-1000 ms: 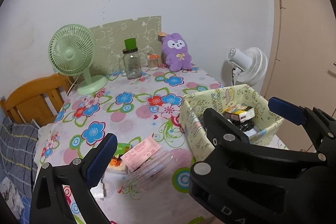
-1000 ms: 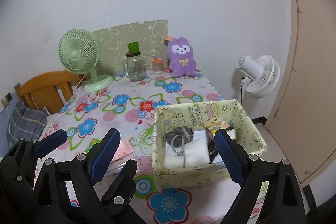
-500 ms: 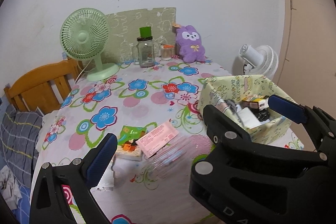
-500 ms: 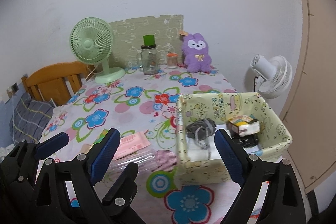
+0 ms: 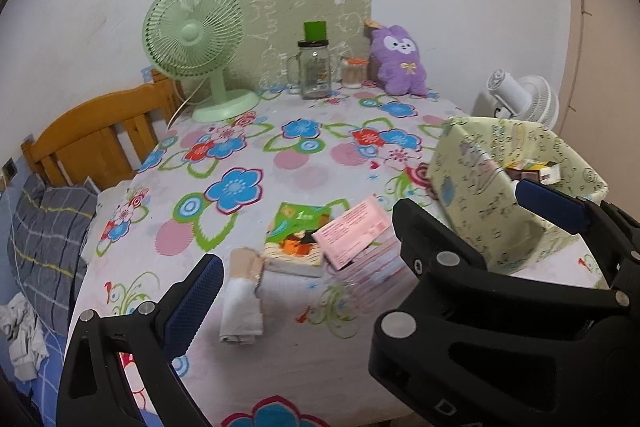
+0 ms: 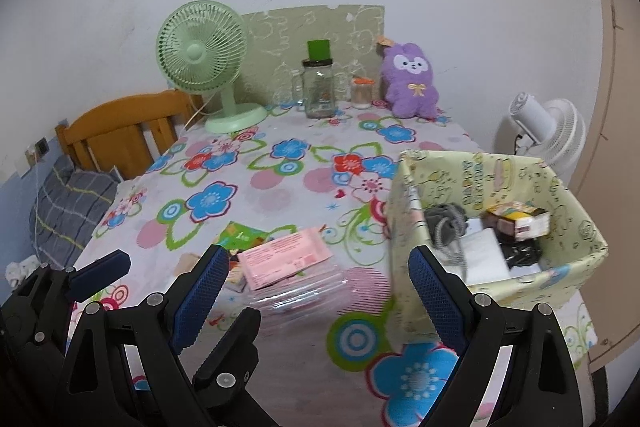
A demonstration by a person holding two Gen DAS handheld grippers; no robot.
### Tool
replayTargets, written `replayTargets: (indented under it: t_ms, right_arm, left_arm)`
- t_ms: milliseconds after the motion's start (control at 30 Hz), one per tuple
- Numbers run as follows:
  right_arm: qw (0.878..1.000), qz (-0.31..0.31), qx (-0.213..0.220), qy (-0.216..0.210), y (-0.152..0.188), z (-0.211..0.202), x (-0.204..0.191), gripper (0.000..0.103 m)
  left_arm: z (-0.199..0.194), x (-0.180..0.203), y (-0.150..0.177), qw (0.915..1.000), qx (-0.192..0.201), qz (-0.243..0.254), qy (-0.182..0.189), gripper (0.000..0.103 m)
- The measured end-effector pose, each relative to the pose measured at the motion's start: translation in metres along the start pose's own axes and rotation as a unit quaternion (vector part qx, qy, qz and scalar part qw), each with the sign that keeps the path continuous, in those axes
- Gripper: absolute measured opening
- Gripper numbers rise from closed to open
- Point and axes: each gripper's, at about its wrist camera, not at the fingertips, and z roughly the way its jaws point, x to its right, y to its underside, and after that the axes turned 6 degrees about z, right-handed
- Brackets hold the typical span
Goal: Organize soft objects
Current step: 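Move the left tool to the white rolled cloth while the right tool approaches the clear straw bag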
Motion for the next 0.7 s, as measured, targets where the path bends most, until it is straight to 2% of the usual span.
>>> replayTargets:
  t_ms: [500, 700]
  right_arm:
    - [0.998, -0.026, -0.052, -0.003, 0.016, 0.042, -0.028, 0.093]
    - [0.996, -0.013, -0.087, 0.006, 0.023, 0.062, -0.027, 0.092]
  left_arm:
    - [0.035, -0.034, 0.023, 0.9979, -0.051, -0.033, -0.022, 0.101]
    - [0.050, -0.043, 0.030, 0.9964, -0.067, -0.043, -0.030, 0.099]
